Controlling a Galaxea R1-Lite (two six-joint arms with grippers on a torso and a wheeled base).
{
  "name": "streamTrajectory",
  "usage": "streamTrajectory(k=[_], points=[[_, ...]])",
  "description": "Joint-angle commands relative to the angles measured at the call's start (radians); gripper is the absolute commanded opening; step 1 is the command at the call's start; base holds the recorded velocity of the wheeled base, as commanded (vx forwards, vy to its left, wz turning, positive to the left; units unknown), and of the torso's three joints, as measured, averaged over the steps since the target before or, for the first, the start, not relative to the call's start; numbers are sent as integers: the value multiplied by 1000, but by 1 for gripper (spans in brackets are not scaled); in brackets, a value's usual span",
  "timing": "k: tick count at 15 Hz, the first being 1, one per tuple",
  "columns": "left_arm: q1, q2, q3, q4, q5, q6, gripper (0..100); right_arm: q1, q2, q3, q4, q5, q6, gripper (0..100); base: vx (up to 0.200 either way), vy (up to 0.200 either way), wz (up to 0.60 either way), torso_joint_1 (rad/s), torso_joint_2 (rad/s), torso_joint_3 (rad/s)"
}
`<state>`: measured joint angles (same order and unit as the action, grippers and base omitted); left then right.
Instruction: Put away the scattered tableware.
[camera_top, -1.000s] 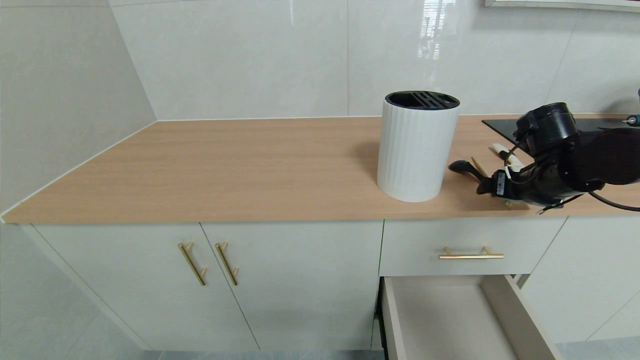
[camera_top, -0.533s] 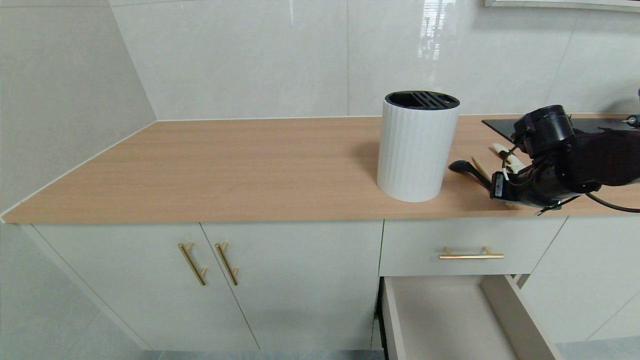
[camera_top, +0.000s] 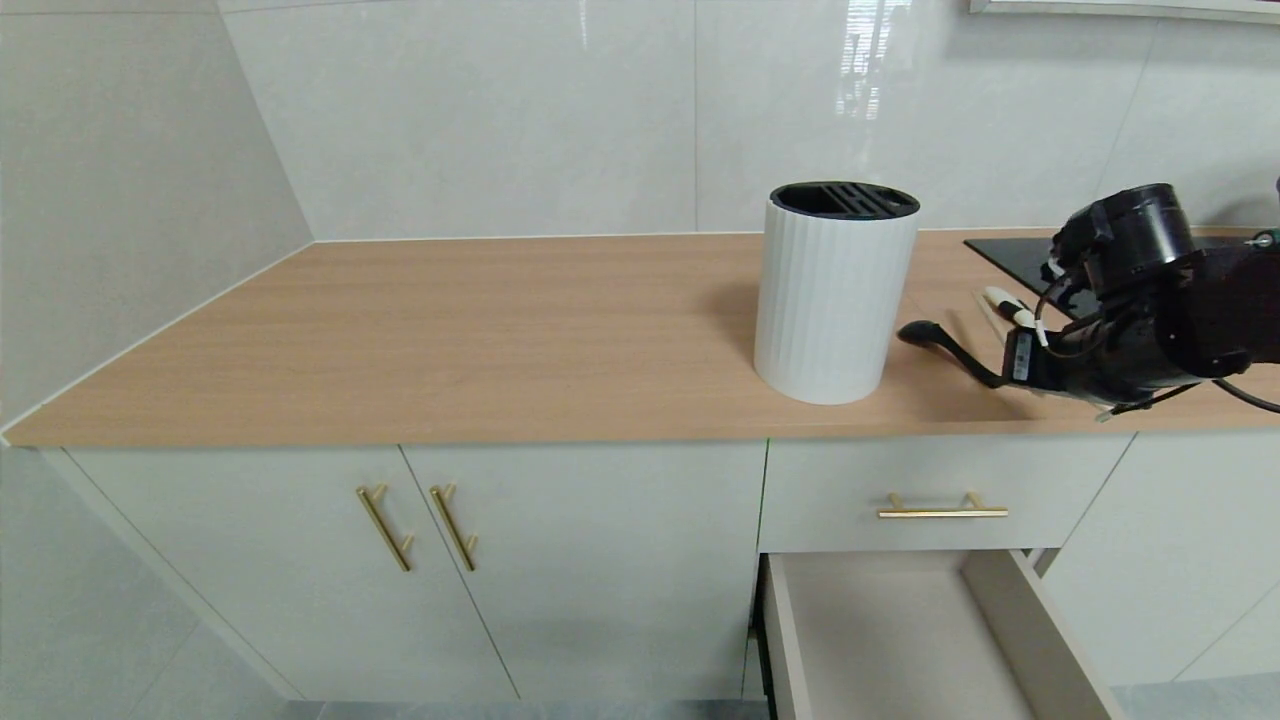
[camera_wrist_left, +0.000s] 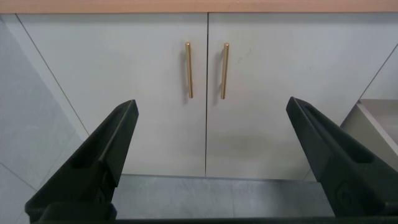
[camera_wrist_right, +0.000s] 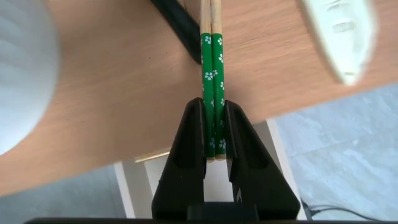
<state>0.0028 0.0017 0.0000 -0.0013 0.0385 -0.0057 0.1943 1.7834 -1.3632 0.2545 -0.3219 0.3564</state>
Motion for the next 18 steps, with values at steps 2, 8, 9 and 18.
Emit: streamTrajectory(k=[2,8,9,18], points=[[0,1,0,0,0,0,100,5,-239,87,65,72,-28,0,0,0,0,0,0,0],[0,1,0,0,0,0,100,122,-613,259,264,161,-33,0,0,0,0,0,0,0],[0,1,0,0,0,0,100,139,-656,294,278,158,-33,0,0,0,0,0,0,0],[0,1,0,0,1,0,100,182,-753,458,284,156,-77,0,0,0,0,0,0,0]])
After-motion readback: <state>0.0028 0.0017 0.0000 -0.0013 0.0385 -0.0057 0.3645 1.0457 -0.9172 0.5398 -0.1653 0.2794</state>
